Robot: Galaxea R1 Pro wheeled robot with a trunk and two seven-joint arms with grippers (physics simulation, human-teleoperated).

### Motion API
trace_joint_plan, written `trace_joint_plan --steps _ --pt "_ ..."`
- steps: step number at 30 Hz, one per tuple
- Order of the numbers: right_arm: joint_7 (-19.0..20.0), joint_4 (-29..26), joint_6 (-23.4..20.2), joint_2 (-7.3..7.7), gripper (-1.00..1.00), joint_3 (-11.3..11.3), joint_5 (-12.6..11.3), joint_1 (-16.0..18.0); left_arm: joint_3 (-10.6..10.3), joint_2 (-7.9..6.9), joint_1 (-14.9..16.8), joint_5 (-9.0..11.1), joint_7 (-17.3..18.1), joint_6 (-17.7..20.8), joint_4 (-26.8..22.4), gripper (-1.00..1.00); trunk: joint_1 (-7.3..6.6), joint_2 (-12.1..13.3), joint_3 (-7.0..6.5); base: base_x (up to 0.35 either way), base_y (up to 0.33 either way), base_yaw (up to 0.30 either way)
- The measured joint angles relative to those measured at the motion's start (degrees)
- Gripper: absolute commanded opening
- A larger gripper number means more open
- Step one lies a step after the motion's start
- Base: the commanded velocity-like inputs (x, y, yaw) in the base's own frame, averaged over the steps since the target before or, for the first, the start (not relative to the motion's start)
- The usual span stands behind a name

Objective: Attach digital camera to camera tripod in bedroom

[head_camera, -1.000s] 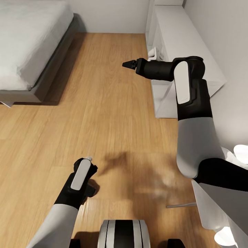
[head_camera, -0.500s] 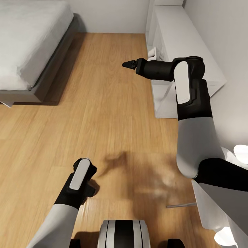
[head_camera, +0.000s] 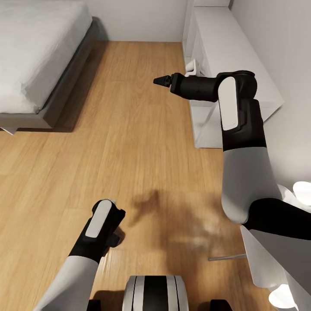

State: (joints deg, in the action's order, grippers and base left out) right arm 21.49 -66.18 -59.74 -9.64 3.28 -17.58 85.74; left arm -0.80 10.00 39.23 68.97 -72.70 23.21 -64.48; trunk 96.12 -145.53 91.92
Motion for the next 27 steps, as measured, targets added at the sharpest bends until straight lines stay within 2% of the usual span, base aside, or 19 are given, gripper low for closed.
trace_joint_plan --steps 9,16,17,18,27 --pt "0.0 0.0 0.0 0.02 1.00 0.0 0.0 0.0 0.0 -0.27 0.0 0.1 1.8 -2.2 4.0 1.00 0.00 0.0 0.00 0.000 0.000 0.000" --pt "0.0 0.0 0.0 0.04 1.00 0.0 0.0 0.0 0.0 -0.66 0.0 -0.2 7.4 -2.5 8.7 1.00 0.00 0.0 0.00 0.000 0.000 0.000" --pt "0.0 0.0 0.0 0.04 1.00 0.0 0.0 0.0 0.0 -0.75 0.0 -0.4 9.8 -2.5 9.6 1.00 0.00 0.0 0.00 0.000 0.000 0.000" --pt "0.0 0.0 0.0 0.04 1.00 0.0 0.0 0.0 0.0 -0.77 0.0 -0.5 10.4 -2.5 9.8 1.00 0.00 0.0 0.00 0.000 0.000 0.000" --pt "0.0 0.0 0.0 0.04 1.00 0.0 -0.1 0.0 0.0 -0.90 0.0 -0.8 12.5 -2.5 10.5 1.00 0.00 0.0 0.00 0.000 0.000 0.000"
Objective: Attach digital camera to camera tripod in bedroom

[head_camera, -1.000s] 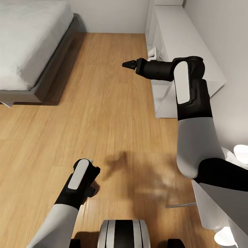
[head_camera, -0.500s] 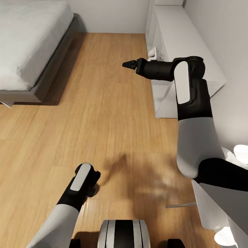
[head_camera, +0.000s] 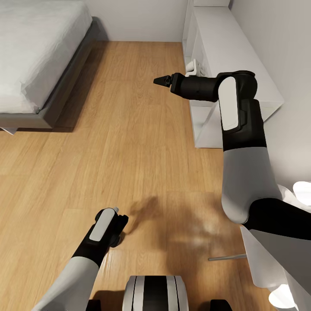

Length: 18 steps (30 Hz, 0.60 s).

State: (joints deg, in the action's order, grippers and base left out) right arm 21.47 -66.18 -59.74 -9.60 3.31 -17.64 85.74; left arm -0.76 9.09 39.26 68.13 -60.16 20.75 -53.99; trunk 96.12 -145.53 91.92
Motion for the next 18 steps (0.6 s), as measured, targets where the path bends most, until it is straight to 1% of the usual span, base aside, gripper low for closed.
trace_joint_plan --steps 5,9,13,18 --pt "0.0 0.0 0.0 0.00 1.00 0.0 0.0 0.0 0.0 -0.11 0.0 -0.1 0.4 -0.3 0.7 1.00 0.00 0.0 0.00 0.000 0.000 0.000" --pt "0.0 -0.1 0.0 0.00 1.00 0.0 0.0 0.0 0.0 -0.50 0.0 -0.2 1.0 -1.3 1.8 1.00 0.00 0.0 0.00 0.000 0.000 0.000" --pt "0.0 -0.1 0.0 0.00 1.00 0.0 0.0 0.0 -0.1 -1.31 0.0 -0.4 3.3 -1.9 2.8 1.00 0.00 0.0 0.00 0.000 0.000 0.000" --pt "0.0 -0.1 0.0 0.00 1.00 0.0 0.0 0.0 -0.1 -2.87 0.0 -1.0 6.8 -2.4 4.6 1.00 0.00 0.0 0.00 0.000 0.000 0.000"
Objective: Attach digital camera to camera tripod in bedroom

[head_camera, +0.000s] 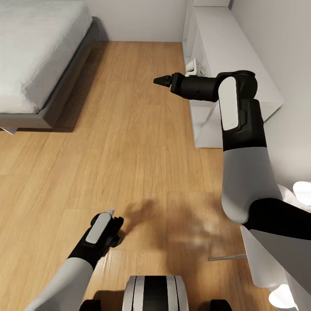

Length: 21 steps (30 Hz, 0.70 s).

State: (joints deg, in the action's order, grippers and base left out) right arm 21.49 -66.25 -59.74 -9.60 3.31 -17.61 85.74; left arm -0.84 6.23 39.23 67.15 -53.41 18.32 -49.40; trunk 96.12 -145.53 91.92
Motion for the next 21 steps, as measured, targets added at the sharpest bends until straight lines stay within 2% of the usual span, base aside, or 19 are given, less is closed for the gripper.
trace_joint_plan --steps 2,11,21 --pt "0.0 0.0 0.0 0.00 1.00 0.0 0.0 0.0 0.1 -0.39 0.0 0.2 0.5 0.0 0.4 1.00 -0.03 0.0 -0.01 0.000 0.000 0.000" --pt "0.0 0.0 0.0 0.00 1.00 0.0 -0.1 0.0 0.1 0.46 0.0 -0.2 0.2 -5.5 0.8 1.00 -0.03 0.0 -0.01 0.000 0.000 0.000" --pt "0.0 0.0 0.0 0.00 1.00 0.1 -0.1 0.0 0.0 0.60 0.0 -0.1 0.1 -6.9 1.0 1.00 -0.03 0.0 -0.01 0.000 0.000 0.000"
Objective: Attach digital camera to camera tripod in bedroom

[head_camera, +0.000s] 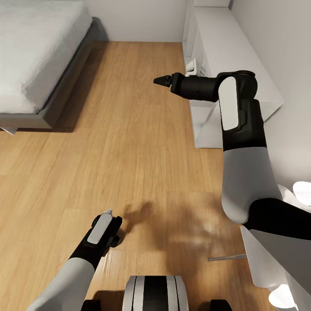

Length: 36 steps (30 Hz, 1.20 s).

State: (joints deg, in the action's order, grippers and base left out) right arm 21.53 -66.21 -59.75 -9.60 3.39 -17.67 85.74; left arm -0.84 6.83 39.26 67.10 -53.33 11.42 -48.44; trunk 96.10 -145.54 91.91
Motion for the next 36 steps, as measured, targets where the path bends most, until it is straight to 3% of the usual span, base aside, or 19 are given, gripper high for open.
trace_joint_plan --steps 3,9,16,28,36 --pt "0.0 0.0 0.0 0.00 1.00 0.0 0.0 0.0 0.1 0.00 0.0 0.1 0.0 -0.1 0.0 1.00 0.00 0.0 0.00 0.000 0.000 0.000" --pt "-1.3 -0.6 0.0 -0.22 1.00 -0.1 0.8 -0.1 0.5 -1.67 0.0 0.3 -1.8 -0.5 -0.6 1.00 0.00 0.0 0.00 0.000 0.000 0.000" --pt "-3.0 0.0 0.0 -0.21 1.00 -0.2 3.0 -0.1 0.7 -1.42 -0.1 0.5 -4.1 -0.6 -0.8 1.00 0.00 0.0 0.00 0.000 0.000 0.000" --pt "-3.5 -0.3 0.0 -0.18 1.00 -0.2 3.4 -0.1 0.8 -1.26 -0.1 0.6 -8.0 -0.9 -0.7 1.00 0.00 0.0 0.00 0.000 0.000 0.000" --pt "-3.5 -0.3 0.0 -0.18 1.00 -0.2 3.5 -0.1 0.9 -1.21 -0.1 0.7 -8.1 -1.0 -0.4 1.00 0.00 0.0 0.00 0.000 0.000 0.000"
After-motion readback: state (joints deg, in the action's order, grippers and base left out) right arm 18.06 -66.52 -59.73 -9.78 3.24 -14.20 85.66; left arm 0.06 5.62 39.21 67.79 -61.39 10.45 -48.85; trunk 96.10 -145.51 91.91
